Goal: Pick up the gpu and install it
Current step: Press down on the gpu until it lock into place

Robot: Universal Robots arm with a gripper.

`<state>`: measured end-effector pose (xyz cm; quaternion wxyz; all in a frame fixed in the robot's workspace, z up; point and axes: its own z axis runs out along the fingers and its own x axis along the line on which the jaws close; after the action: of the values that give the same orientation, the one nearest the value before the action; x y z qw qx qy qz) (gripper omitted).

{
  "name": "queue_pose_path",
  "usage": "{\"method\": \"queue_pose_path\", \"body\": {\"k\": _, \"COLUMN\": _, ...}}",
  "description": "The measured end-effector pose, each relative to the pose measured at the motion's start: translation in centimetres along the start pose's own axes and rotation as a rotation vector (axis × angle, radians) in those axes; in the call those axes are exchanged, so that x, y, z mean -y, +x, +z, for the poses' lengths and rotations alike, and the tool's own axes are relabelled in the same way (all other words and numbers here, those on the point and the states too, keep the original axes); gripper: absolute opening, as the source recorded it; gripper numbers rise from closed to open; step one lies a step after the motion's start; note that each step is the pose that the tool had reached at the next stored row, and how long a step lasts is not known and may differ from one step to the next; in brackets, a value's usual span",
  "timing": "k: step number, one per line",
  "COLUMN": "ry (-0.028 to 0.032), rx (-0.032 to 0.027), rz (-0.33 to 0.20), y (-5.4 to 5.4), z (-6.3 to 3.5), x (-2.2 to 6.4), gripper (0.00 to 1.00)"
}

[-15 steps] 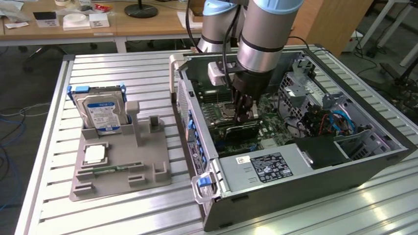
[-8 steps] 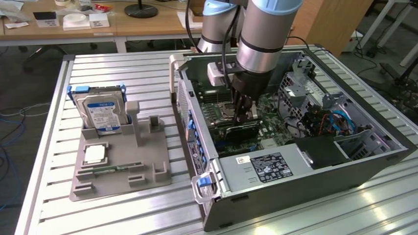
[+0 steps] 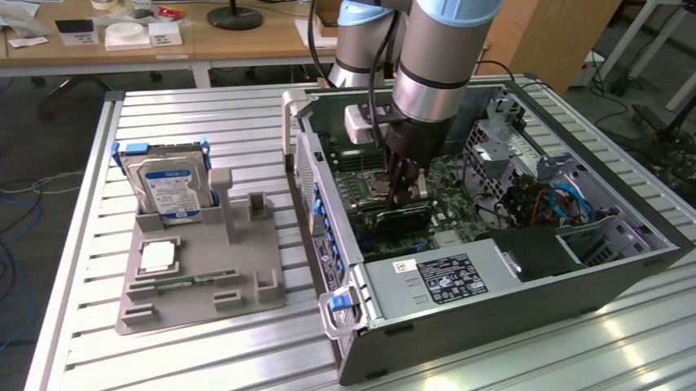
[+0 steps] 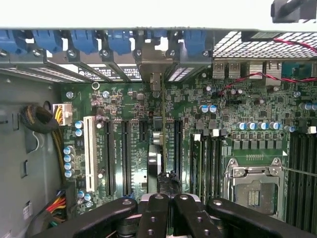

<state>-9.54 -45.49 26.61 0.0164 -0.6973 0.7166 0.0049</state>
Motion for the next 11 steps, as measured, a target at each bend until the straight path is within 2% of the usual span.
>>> {"method": "queue_pose_path", "body": {"k": 11, "ry": -0.0003, "rx": -0.0005, "rz": 0.0, "y": 0.02, "z": 0.39, "x": -0.07, "gripper": 0.11}}
